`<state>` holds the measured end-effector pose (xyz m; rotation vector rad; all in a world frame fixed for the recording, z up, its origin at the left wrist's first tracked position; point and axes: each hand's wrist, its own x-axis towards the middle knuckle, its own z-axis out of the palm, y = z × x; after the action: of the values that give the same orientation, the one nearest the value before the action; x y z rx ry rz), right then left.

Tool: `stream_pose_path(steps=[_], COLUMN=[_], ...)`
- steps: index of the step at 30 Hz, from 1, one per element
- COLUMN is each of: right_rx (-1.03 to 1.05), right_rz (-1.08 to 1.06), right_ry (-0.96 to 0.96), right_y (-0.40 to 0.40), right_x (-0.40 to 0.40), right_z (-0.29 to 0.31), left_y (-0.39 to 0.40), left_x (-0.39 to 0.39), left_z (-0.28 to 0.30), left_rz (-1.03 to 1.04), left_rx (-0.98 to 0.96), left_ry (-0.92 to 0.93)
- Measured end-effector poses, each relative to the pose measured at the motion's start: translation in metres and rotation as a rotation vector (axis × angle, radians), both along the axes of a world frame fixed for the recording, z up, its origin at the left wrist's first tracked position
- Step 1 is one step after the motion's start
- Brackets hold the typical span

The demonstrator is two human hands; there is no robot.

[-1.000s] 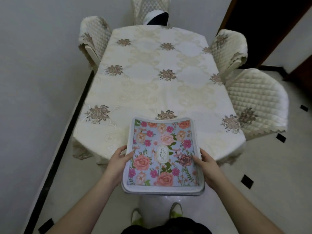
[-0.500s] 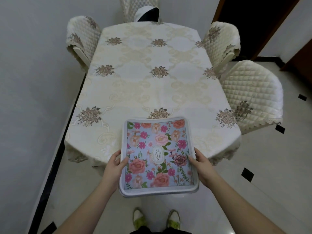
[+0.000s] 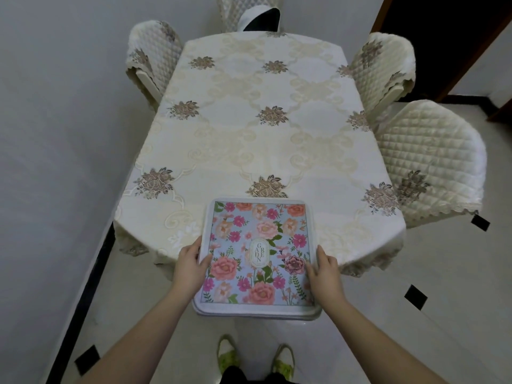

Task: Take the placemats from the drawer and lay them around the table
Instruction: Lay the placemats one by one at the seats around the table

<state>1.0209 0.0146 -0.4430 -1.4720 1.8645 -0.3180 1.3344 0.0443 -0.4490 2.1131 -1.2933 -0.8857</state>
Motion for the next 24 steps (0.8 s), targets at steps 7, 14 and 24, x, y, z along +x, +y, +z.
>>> stream_pose_path(steps=[7, 14, 24], right_rx=[0.062, 0.154, 0.141], right_rz=[0.035, 0.050, -0.134], right_ry=[0.154, 0.124, -0.171], right_y=[0.000, -0.010, 0.012], right_x=[0.001, -0.005, -0.023], right_z=[0.002, 0.013, 0.022], left_y=[-0.001, 0.004, 0.021], left_x=[0.000, -0.002, 0.020], left_z=[-0.008, -0.001, 0.007], left_rz=[-0.020, -0.025, 0.131], left_rx=[0.093, 0.106, 0.079], left_ry=[-0.146, -0.059, 0.140])
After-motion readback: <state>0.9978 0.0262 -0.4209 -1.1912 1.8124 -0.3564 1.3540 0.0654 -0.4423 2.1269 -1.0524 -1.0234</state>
